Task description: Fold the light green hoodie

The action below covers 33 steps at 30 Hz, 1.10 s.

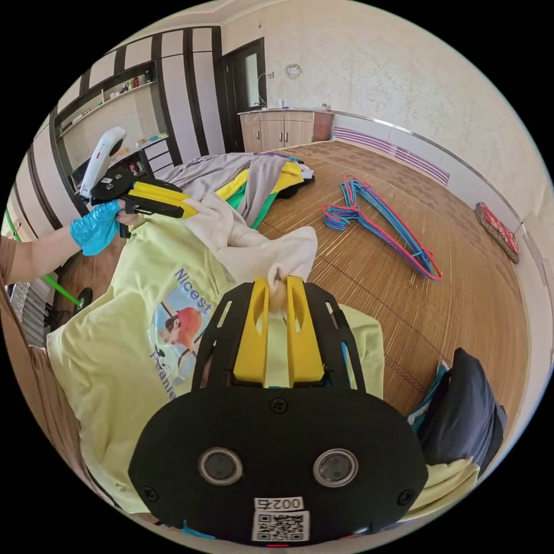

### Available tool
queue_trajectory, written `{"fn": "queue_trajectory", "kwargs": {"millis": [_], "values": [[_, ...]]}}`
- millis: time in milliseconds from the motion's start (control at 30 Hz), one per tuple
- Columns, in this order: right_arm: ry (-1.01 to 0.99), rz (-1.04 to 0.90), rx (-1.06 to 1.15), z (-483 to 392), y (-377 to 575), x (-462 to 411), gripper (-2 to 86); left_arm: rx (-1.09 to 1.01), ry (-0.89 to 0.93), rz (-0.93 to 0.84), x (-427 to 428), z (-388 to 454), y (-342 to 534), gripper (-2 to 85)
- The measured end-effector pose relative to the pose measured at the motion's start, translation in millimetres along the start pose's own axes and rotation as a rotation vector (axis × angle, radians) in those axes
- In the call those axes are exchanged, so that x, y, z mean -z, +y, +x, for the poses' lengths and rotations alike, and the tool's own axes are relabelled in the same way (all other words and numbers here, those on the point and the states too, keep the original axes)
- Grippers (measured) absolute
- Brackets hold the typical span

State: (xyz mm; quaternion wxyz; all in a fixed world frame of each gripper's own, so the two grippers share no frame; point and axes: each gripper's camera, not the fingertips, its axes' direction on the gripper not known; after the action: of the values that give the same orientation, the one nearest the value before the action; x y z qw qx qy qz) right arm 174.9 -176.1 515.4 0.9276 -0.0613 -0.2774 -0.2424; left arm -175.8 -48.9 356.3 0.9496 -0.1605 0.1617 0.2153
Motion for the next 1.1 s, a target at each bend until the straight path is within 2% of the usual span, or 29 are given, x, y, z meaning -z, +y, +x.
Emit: {"fn": "queue_trajectory", "kwargs": {"millis": [267, 533, 733, 900, 1100], "values": [[-0.080, -0.159, -0.006, -13, 34, -12, 6.1, -0.011, 0.072, -0.082, -1, 30, 46, -1.3], [-0.084, -0.042, 0.017, -8, 22, 13, 12.8, 0.004, 0.103, -0.109, -1, 38, 69, -1.4], [-0.115, 0.015, -0.180, 23, 0, -10, 16.7, 0.014, 0.134, -0.043, 22, 38, 65, 0.2], [-0.247, 0.061, -0.443, 63, -6, -37, 19.0, 0.036, 0.120, 0.057, 45, 23, 54, 1.9], [-0.306, -0.010, -0.483, 67, -4, -55, 16.0, 0.109, 0.105, 0.031, 25, -3, 27, 5.7]]}}
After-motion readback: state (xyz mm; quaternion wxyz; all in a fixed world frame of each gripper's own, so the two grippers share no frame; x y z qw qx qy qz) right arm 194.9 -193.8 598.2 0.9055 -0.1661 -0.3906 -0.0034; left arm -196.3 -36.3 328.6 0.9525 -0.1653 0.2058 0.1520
